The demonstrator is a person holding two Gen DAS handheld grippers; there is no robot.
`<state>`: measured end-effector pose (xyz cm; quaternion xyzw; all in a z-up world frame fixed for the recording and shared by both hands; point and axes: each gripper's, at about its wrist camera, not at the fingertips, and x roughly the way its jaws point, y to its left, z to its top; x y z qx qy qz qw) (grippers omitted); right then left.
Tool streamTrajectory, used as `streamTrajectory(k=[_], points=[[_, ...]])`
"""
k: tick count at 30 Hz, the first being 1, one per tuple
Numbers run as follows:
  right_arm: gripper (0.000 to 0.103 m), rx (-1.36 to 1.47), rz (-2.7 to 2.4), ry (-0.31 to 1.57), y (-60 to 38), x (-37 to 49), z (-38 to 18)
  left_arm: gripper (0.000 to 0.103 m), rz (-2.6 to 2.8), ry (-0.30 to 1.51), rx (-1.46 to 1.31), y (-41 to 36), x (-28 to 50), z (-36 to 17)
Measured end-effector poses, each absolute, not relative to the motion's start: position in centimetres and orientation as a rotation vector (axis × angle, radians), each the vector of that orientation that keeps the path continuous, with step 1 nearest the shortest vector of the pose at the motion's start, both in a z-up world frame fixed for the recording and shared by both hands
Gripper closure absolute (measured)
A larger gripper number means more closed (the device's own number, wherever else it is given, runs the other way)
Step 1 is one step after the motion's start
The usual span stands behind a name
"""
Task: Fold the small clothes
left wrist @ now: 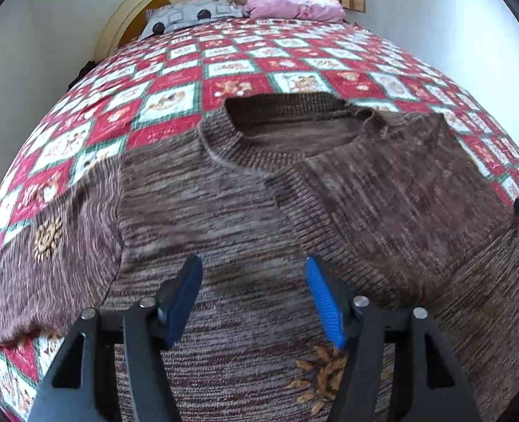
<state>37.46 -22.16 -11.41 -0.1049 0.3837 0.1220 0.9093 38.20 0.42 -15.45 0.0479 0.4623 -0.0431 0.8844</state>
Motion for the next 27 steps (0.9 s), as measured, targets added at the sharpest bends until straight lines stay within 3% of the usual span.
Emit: streamTrajectory(k=[7, 11, 17, 23, 27], points=[[0.060, -0.262, 0.243, 0.937, -18.8, 39.9, -16.1, 0.037, -0.096, 0.976, 0.042, 1.1, 37.4, -15.5], [0.060, -0.270, 0.259, 0.904, -17.4, 38.8, -14.9, 0.024, -0.085, 0.953, 0.024, 2.9, 35.8, -14.7], [0.060, -0.292, 0.433, 0.837, -11.7, 37.4, -14.0, 0.024, -0.012, 0.918, -0.015, 7.3, 33.5, -13.7], [0.060, -0.240, 0.549, 0.943, -8.1, 38.3, -17.0, 0.024, 0.098, 0.927, -0.043, 11.9, 32.1, -14.0], [0.060, -0.267, 0.529, 0.917, -7.7, 37.3, -16.6, 0.024, 0.177, 0.928, -0.055, 15.0, 31.0, -14.1]])
